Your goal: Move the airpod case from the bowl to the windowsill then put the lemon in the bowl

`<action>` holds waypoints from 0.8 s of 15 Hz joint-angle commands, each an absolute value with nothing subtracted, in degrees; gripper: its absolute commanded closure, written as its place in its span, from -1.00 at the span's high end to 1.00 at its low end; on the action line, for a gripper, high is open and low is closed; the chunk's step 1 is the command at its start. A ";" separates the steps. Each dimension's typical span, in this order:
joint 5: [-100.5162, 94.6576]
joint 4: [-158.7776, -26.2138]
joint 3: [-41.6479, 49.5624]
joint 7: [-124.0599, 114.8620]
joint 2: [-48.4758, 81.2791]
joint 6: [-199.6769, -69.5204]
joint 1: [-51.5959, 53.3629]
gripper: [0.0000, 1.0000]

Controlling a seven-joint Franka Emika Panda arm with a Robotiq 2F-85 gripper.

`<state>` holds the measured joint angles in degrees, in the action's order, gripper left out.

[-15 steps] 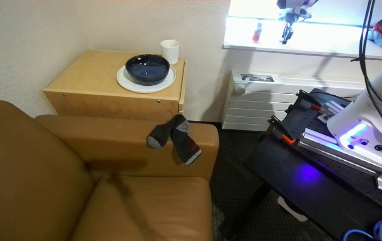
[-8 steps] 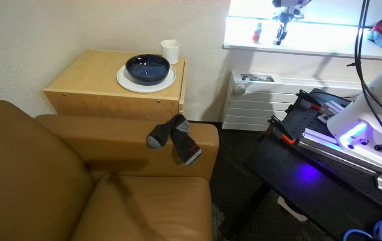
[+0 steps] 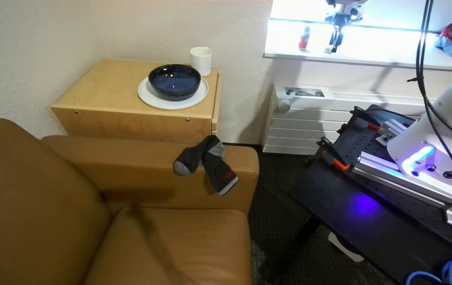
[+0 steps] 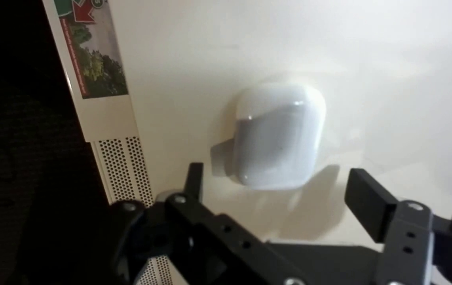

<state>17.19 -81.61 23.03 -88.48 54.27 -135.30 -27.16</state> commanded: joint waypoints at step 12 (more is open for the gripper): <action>12.17 -104.72 25.14 -57.68 28.38 -144.88 -24.79 1.00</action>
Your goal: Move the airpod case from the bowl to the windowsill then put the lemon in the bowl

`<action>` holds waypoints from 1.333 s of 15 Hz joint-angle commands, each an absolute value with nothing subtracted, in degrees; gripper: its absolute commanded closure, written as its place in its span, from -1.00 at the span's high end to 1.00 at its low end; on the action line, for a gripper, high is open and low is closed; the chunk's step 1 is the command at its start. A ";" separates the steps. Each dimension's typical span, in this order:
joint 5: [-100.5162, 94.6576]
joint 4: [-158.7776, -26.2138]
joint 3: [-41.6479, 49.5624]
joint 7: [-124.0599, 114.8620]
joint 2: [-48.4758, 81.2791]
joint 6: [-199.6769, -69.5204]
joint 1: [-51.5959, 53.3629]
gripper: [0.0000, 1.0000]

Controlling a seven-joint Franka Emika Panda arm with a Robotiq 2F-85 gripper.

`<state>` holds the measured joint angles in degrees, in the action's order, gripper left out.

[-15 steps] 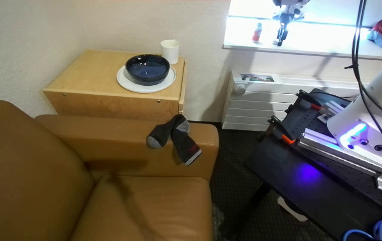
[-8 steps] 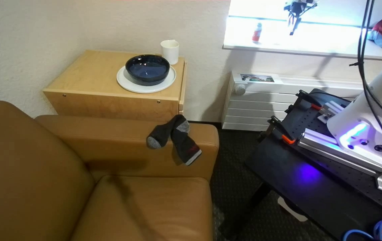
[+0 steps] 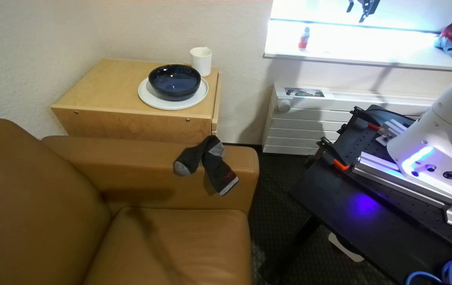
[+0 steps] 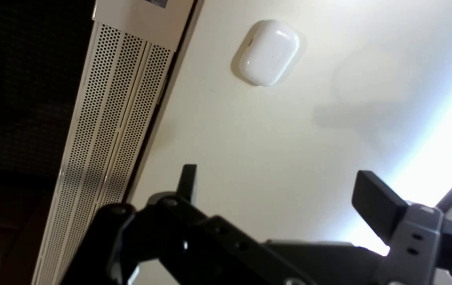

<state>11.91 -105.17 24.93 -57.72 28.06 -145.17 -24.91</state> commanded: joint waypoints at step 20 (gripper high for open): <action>13.56 -120.55 11.79 -39.24 12.85 -147.03 -9.04 1.00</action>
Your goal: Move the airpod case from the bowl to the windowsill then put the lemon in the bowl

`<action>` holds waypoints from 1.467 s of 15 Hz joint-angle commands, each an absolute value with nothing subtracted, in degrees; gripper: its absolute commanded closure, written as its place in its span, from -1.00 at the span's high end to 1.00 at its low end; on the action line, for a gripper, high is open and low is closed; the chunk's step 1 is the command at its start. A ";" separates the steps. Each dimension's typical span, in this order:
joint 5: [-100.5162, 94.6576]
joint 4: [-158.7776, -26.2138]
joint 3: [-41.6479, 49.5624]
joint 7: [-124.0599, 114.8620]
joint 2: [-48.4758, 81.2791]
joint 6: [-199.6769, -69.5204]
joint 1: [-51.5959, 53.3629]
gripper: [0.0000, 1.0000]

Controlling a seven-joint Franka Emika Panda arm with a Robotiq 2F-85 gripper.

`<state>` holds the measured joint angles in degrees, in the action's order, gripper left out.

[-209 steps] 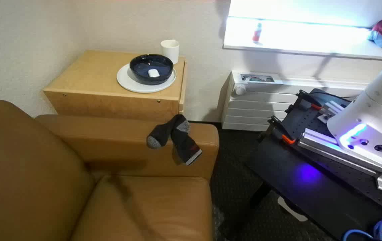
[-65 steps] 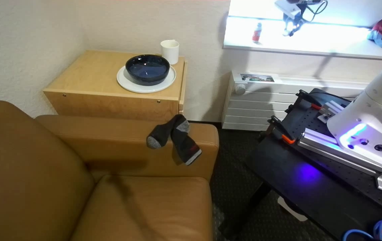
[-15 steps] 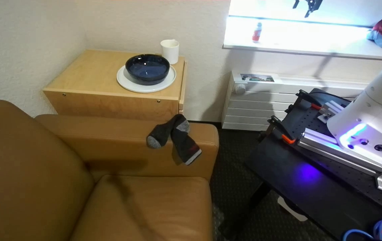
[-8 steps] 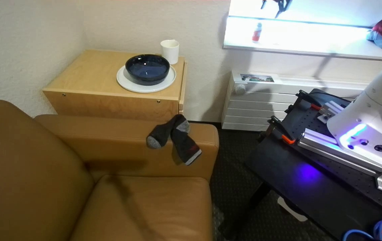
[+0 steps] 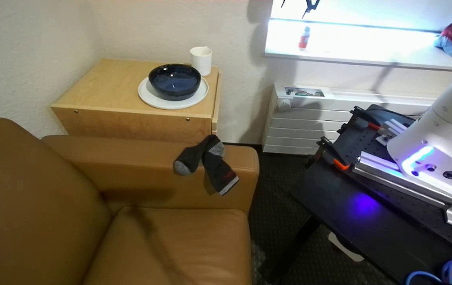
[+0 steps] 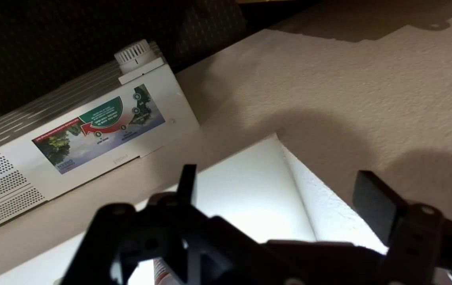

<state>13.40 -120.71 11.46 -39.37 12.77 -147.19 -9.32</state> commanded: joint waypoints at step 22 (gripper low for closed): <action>33.40 -87.87 -0.90 -32.13 42.79 -141.89 -3.51 1.00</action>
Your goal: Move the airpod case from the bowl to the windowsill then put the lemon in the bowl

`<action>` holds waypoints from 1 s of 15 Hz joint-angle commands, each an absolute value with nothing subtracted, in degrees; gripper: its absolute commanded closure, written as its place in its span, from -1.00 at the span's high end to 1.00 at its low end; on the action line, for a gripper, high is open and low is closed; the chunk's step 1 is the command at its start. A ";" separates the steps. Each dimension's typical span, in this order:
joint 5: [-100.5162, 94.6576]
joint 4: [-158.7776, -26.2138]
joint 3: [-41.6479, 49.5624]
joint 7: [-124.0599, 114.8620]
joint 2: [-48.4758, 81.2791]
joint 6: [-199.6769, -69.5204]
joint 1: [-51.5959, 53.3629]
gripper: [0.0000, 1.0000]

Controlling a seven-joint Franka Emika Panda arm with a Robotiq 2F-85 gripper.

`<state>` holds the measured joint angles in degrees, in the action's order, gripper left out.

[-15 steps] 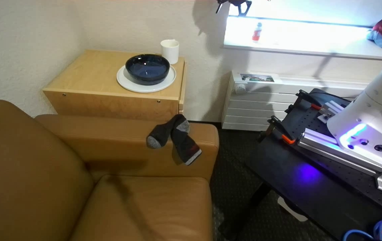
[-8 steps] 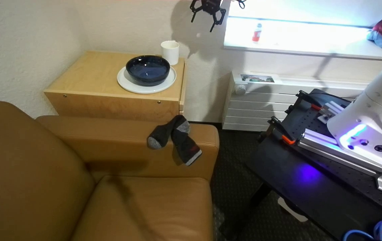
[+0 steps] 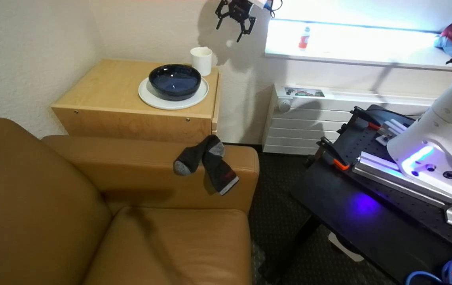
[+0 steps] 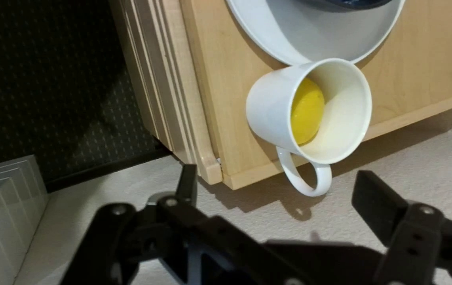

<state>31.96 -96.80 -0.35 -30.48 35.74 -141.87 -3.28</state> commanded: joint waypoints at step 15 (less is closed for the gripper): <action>30.70 -71.99 -1.01 -37.20 56.61 -144.21 -2.49 1.00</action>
<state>31.20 -78.78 -0.45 -35.37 51.40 -142.70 -2.66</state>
